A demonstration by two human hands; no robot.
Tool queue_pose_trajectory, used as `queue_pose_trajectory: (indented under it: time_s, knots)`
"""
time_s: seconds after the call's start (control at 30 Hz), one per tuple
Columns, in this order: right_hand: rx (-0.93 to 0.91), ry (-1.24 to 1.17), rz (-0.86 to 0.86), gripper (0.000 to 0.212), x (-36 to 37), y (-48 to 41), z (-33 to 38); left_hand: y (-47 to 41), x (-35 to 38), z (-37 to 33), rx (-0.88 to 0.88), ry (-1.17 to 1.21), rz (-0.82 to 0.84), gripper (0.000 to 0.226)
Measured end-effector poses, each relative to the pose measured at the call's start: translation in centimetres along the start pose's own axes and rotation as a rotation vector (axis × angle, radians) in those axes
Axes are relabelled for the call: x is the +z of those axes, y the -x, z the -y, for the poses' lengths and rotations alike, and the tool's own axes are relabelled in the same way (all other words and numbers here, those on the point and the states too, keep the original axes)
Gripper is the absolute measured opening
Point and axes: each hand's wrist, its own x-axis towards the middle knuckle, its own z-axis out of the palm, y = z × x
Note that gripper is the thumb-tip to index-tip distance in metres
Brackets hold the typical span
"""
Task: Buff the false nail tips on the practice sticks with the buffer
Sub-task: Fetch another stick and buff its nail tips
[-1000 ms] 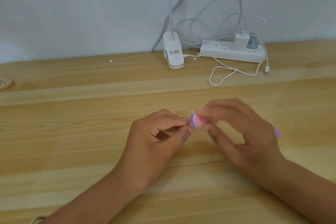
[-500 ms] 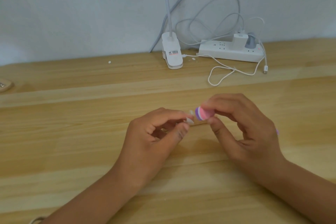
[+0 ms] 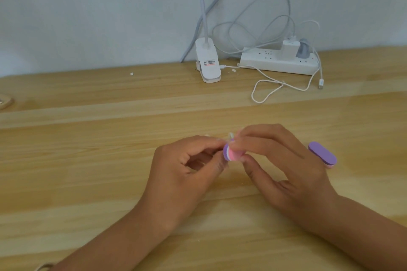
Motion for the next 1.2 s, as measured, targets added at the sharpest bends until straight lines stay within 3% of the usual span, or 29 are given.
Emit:
queue_pose_trajectory:
  time_s: [0.47,0.6,0.73,0.9,1.07,1.2]
  knots:
    - [0.089,0.013,-0.015,0.018,-0.38,-0.11,-0.44,-0.01,-0.07,0.34,-0.034,-0.005,-0.038,0.015]
    - [0.042,0.010,0.010,0.017,-0.05,-0.11,-0.13,0.00,-0.10,0.33,-0.022,-0.022,-0.003,0.015]
    - [0.123,0.024,-0.013,0.021,-0.40,-0.16,-0.49,-0.21,-0.21,0.59,-0.048,0.036,-0.048,0.013]
    - [0.040,-0.005,-0.002,0.015,0.19,-0.23,0.15,-0.17,-0.15,0.55,-0.036,0.014,0.004,0.011]
    - [0.115,0.019,-0.052,0.018,-0.26,-0.31,-0.20,-0.17,-0.18,0.67,-0.055,0.039,-0.027,0.011]
    - [0.023,0.017,-0.015,0.013,0.18,-0.15,0.28,-0.09,-0.19,0.57,-0.034,0.009,0.032,0.009]
